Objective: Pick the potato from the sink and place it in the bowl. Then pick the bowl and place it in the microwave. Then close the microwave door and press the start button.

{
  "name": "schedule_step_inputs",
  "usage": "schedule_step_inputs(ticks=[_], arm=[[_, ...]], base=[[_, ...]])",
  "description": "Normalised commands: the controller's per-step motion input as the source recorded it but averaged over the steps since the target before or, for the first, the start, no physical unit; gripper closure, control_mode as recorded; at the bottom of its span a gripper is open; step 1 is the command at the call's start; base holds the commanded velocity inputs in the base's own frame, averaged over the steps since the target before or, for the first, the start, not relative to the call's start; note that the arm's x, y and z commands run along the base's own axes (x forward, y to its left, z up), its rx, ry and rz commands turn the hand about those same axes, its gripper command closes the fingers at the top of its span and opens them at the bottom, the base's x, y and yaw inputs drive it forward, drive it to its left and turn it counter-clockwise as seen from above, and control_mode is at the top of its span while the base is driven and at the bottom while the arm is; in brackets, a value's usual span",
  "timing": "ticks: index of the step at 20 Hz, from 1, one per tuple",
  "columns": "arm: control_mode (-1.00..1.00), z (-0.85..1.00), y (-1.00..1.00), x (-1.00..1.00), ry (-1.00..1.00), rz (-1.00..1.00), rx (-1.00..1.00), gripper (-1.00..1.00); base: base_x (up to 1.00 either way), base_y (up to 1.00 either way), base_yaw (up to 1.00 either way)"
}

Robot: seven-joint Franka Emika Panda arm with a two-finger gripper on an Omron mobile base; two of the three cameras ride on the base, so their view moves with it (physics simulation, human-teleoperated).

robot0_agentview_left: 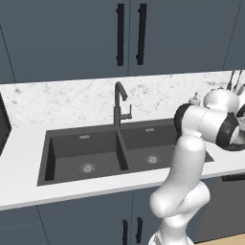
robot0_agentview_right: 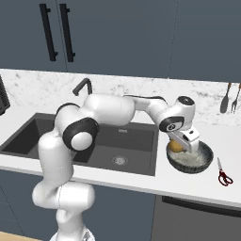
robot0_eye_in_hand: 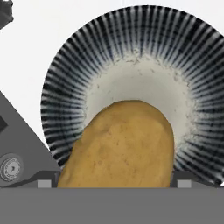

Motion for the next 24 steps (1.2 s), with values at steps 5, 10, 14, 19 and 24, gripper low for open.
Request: schedule_step_inputs(ticks=[5, 10, 14, 19, 24], arm=[[-1.00, -0.36, -0.29, 0.21, 0.04, 0.00, 0.01, 1.00], [-1.00, -0.47, -0.13, 0.17, 0.04, 0.00, 0.00, 1.00], [-1.00, -0.36, -0.03, 0.19, 0.04, 0.00, 0.00, 1.00], [-1.00, -0.38, 0.00, 0.17, 0.01, 0.00, 0.00, 1.00], [-1.00, -0.45, 0.00, 0.18, 0.00, 0.00, 0.00, 1.00]], base=[[0.00, 0.00, 0.00], [0.00, 0.00, 0.00], [0.00, 0.00, 0.00], [0.00, 0.00, 0.00], [0.00, 0.00, 0.00]])
